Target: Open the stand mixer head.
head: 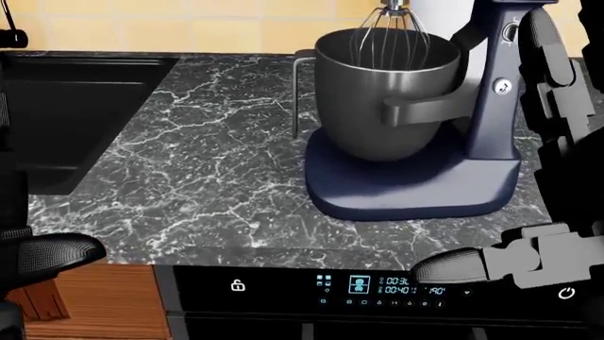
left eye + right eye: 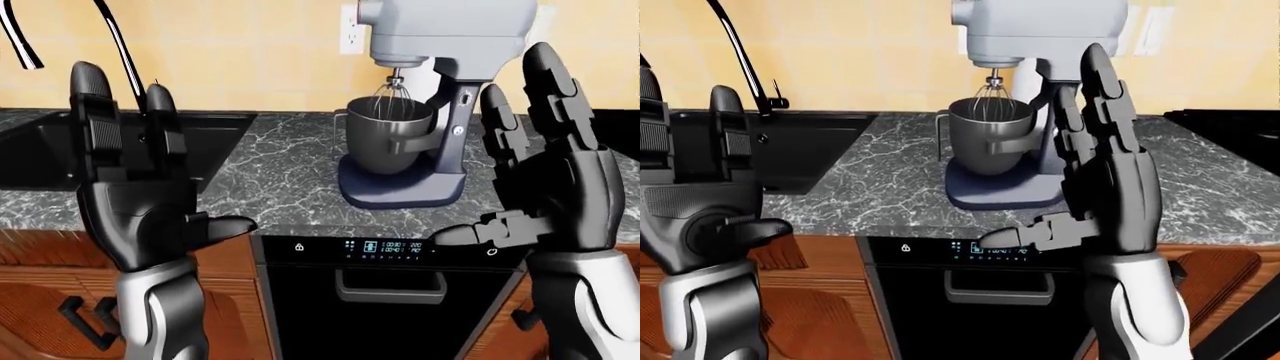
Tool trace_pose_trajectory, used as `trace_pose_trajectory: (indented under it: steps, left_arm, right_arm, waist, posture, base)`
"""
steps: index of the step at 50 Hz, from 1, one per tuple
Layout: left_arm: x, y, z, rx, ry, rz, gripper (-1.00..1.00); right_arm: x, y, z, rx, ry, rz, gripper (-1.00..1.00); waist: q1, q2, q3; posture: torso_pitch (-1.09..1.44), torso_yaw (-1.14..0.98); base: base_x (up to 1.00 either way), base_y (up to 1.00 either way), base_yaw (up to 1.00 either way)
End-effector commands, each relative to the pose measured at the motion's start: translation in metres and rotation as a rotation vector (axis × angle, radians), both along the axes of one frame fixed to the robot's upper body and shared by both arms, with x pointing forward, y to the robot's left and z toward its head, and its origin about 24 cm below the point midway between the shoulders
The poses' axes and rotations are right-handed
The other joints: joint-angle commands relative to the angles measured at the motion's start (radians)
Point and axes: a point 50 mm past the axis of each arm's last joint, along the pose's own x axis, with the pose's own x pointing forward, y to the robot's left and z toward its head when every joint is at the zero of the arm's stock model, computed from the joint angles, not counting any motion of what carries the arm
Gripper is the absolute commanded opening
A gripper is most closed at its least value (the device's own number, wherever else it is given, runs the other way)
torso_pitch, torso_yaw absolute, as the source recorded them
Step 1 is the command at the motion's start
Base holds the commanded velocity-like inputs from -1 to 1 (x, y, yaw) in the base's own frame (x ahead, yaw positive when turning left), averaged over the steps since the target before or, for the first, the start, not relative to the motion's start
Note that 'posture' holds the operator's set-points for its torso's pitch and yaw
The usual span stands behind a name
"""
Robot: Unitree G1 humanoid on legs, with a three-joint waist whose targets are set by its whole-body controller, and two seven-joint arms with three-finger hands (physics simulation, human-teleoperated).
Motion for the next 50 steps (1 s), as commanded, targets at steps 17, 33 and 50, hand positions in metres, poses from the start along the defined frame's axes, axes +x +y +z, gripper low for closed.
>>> trace_pose_trajectory:
  steps: [17,33,50]
  left_arm:
    - [-0.005,-0.001,0.009,0.006,-0.063,-0.002,1.00]
    - [-0.005,0.000,0.009,0.002,-0.063,0.000,1.00]
    - [-0.005,0.000,0.009,0.005,-0.063,0.004,1.00]
  right_arm:
    - [-0.011,-0.009,-0.006,-0.046,0.116,-0.006,1.00]
    - [-0.002,-0.015,-0.015,-0.069,0.195,0.040,1.00]
    - [0.019,-0.020,-0.026,-0.092,0.199,0.047,1.00]
  waist:
    - [-0.004,-0.003,-0.002]
    - [-0.003,-0.008,0.002]
    - [-0.002,-0.004,-0.001]
  posture:
    - [-0.30,0.00]
    - [-0.30,0.00]
    - [-0.30,0.00]
  base:
    - [0.00,0.00,0.00]
    - [0.00,0.00,0.00]
    - [0.00,0.00,0.00]
